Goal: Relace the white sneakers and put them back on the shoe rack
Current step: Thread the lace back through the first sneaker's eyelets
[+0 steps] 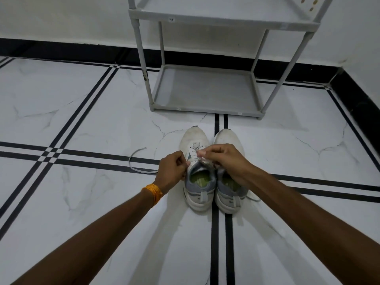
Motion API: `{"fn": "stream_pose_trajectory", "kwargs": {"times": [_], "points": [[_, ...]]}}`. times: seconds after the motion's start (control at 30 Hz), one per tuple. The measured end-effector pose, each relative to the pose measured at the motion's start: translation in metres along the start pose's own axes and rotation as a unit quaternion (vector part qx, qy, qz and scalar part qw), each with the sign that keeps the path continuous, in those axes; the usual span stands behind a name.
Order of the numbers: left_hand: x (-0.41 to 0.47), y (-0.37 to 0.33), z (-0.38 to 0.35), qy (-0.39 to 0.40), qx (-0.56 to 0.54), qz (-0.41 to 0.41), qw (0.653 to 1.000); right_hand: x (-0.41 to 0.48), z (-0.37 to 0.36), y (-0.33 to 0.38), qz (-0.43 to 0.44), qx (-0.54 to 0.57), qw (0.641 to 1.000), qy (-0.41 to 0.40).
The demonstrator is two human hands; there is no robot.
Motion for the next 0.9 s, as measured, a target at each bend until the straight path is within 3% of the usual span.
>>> {"fn": "stream_pose_trajectory", "kwargs": {"times": [0.13, 0.33, 0.5, 0.57, 0.63, 0.73, 0.8, 0.9], "points": [[0.000, -0.006, 0.000, 0.019, 0.026, -0.023, 0.999, 0.012, -0.006, -0.002, -0.007, 0.079, 0.997, -0.022], [0.003, -0.003, 0.002, 0.038, 0.010, -0.016, 0.999, 0.020, -0.006, -0.008, 0.005, 0.075, 0.996, -0.058], [0.005, -0.011, 0.019, 0.041, 0.061, -0.029, 0.997, 0.023, -0.006, -0.012, -0.003, 0.076, 0.996, -0.054], [0.007, -0.017, 0.028, 0.055, -0.056, 0.008, 0.997, 0.024, -0.006, -0.014, -0.005, 0.087, 0.995, -0.053], [0.010, -0.019, 0.032, 0.061, -0.207, 0.058, 0.975, 0.024, -0.003, -0.015, -0.004, 0.103, 0.992, -0.070], [0.010, -0.022, 0.019, 0.078, -0.328, 0.081, 0.938, 0.024, 0.000, -0.017, 0.000, 0.121, 0.988, -0.101], [0.006, -0.025, 0.008, 0.074, -0.372, 0.074, 0.922, 0.025, 0.000, -0.017, 0.006, 0.115, 0.988, -0.104], [0.009, -0.027, 0.005, 0.018, -0.337, 0.039, 0.940, 0.025, 0.000, -0.016, 0.004, 0.095, 0.992, -0.086]]}}
Point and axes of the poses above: each hand's wrist, its own x-axis towards the middle knuckle, its own z-axis out of the back of the hand, y = z × x, the point moved 8 cm from there along x, towards the middle knuckle
